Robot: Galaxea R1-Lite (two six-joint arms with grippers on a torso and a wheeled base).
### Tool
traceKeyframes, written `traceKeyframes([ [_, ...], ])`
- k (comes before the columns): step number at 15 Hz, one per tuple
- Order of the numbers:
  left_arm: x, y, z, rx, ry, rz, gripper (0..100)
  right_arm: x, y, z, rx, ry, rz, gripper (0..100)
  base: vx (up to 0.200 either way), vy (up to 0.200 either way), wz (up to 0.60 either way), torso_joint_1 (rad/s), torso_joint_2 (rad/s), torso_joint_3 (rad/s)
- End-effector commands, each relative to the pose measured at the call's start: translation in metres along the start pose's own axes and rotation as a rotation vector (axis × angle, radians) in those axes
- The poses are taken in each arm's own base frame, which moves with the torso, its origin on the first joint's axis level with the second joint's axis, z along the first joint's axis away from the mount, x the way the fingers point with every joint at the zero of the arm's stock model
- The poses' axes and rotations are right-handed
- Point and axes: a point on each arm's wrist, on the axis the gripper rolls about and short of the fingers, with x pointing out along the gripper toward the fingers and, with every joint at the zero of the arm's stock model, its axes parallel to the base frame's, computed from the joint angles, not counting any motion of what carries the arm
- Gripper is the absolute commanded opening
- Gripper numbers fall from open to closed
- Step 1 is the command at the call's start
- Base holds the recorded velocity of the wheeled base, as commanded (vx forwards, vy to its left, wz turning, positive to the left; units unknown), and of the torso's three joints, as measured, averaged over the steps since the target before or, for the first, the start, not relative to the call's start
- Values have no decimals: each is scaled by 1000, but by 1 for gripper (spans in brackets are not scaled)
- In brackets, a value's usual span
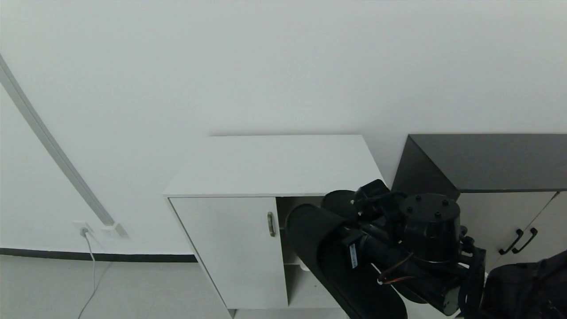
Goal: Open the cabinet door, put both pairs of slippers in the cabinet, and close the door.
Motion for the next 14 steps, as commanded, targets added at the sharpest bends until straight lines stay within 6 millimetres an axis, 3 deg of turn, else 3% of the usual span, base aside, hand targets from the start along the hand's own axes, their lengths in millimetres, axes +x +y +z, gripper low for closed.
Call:
traceKeyframes([
  [1, 0, 0, 0, 0, 1, 0, 0, 1, 1, -3, -4, 9, 2, 0, 0, 0, 0, -159, 369, 198],
  [14, 0, 0, 0, 0, 1, 0, 0, 4, 1, -8, -9, 24, 0, 0, 0, 0, 0, -205, 493, 283],
])
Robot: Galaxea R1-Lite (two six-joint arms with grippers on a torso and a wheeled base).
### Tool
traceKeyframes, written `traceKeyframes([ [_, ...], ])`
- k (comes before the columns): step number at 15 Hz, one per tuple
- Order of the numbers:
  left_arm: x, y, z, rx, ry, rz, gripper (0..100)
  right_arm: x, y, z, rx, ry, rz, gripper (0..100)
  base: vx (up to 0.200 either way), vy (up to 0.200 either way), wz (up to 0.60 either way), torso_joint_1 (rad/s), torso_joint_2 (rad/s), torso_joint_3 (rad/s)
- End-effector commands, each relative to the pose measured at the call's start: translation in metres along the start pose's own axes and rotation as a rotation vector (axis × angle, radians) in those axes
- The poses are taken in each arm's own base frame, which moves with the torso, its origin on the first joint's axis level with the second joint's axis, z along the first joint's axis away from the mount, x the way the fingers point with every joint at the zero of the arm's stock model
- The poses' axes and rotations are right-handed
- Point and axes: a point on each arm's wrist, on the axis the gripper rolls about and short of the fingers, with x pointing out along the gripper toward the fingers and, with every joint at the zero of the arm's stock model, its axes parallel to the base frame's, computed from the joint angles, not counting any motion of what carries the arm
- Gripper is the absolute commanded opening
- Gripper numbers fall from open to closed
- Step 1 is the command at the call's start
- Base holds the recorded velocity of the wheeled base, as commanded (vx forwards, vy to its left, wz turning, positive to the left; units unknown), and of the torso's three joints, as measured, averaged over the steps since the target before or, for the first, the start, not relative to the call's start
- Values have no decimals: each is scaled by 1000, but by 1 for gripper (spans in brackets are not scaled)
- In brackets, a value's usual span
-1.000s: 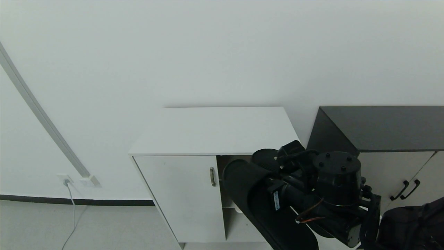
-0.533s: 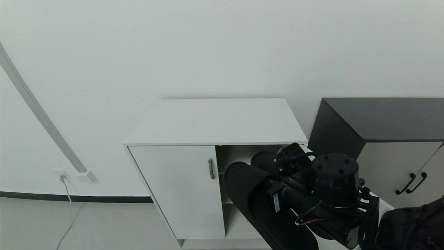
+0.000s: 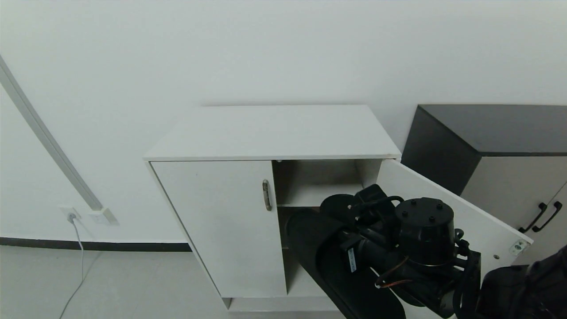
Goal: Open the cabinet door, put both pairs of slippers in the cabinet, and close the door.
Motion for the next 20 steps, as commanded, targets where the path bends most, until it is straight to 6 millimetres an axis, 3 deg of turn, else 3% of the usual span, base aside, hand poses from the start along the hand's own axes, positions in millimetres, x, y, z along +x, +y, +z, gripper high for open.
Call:
traceKeyframes([
  [1, 0, 0, 0, -1, 1, 0, 0, 1, 0, -1, -1, 3, 1, 0, 0, 0, 0, -198, 520, 315],
  [13, 0, 0, 0, -1, 1, 0, 0, 4, 1, -4, -3, 10, 0, 0, 0, 0, 0, -161, 487, 323],
  [20, 0, 0, 0, -1, 1, 0, 0, 7, 2, -10, -2, 7, 1, 0, 0, 0, 0, -75, 450, 371],
])
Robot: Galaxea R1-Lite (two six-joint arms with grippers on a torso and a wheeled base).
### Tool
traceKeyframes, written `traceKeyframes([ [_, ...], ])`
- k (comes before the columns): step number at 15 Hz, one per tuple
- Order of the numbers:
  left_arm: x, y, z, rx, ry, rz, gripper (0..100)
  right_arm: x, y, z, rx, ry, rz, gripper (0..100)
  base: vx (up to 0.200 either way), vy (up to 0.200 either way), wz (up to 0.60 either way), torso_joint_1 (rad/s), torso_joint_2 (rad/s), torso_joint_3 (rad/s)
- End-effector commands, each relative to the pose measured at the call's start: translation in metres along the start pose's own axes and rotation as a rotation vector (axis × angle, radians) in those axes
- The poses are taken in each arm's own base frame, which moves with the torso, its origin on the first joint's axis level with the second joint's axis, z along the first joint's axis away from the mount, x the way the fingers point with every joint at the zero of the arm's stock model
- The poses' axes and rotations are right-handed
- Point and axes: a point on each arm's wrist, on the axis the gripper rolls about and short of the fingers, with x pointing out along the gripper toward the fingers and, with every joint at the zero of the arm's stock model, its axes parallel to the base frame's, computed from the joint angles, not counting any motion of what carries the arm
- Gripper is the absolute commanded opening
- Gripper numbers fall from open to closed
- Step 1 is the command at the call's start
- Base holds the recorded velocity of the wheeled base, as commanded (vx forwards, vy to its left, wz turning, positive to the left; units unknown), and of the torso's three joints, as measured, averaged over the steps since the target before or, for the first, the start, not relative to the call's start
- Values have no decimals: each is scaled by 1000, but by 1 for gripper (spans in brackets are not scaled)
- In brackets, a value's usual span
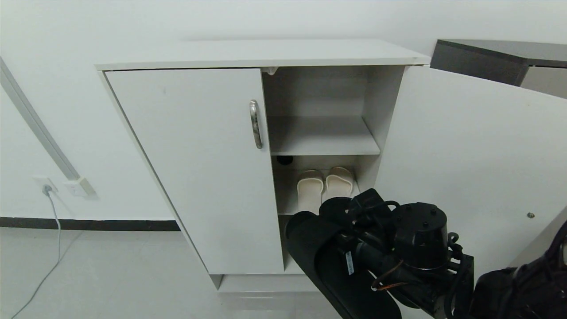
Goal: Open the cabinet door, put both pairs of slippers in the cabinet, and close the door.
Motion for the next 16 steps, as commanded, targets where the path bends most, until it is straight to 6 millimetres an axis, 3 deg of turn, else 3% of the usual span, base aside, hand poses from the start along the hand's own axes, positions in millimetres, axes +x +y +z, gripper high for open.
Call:
traceKeyframes([
  [1, 0, 0, 0, -1, 1, 1, 0, 1, 0, -2, -2, 5, 0, 0, 0, 0, 0, -17, 437, 422],
  [6, 0, 0, 0, -1, 1, 1, 0, 3, 1, 0, 3, -13, 2, 0, 0, 0, 0, -2, 105, 97],
  [9, 0, 0, 0, -1, 1, 2, 0, 15, 6, 8, -3, -80, -45, 0, 0, 0, 0, 0, 0, 0],
  [10, 0, 0, 0, -1, 1, 1, 0, 28, 15, 23, 4, -116, -209, 0, 0, 0, 0, 0, 0, 0],
  [11, 0, 0, 0, -1, 0, 1, 0, 33, 22, 37, 16, -132, -263, 0, 0, 0, 0, 0, 0, 0],
  [14, 0, 0, 0, 1, 2, -1, 0, 25, 36, 67, 11, -115, -316, 0, 0, 0, 0, 0, 0, 0],
  [16, 0, 0, 0, 1, 2, -1, 0, 32, 41, 102, 81, -152, -429, 0, 0, 0, 0, 0, 0, 0],
])
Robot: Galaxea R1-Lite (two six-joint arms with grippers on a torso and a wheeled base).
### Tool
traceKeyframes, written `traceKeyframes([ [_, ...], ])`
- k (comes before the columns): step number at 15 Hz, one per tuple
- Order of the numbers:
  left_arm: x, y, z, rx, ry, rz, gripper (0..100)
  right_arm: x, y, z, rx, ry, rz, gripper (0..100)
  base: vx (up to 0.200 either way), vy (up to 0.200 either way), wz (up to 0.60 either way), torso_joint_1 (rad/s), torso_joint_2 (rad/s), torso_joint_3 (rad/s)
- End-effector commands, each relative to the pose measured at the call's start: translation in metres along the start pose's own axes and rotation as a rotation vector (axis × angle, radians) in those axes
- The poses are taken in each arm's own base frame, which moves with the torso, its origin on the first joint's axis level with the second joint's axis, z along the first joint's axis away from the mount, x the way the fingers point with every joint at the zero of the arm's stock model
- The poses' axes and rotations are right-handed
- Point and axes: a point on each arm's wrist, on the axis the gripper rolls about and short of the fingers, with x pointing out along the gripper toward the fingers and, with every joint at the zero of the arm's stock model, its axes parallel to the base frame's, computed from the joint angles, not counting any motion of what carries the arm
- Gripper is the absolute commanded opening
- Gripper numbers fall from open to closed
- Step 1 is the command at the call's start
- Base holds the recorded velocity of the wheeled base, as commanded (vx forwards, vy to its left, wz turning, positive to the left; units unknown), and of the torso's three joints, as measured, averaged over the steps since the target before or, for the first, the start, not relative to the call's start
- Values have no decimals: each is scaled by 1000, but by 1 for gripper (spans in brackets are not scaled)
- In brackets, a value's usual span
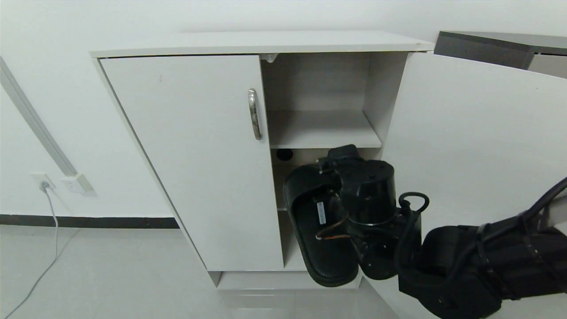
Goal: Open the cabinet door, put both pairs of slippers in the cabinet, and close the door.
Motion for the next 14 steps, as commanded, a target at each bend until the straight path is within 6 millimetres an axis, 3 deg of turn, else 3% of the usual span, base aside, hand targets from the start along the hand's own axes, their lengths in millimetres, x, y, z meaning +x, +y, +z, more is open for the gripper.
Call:
traceKeyframes([
  [1, 0, 0, 0, -1, 2, 0, 0, 4, 10, 39, 77, -46, -49, 0, 0, 0, 0, 0, 0, 0],
  [5, 0, 0, 0, -1, 2, 0, 0, 10, 12, 65, 115, -26, -61, 0, 0, 0, 0, 0, 0, 0],
  [14, 0, 0, 0, -1, 2, 0, 0, 21, 9, 57, 128, 22, -87, 0, 0, 0, 0, 0, 0, 0],
])
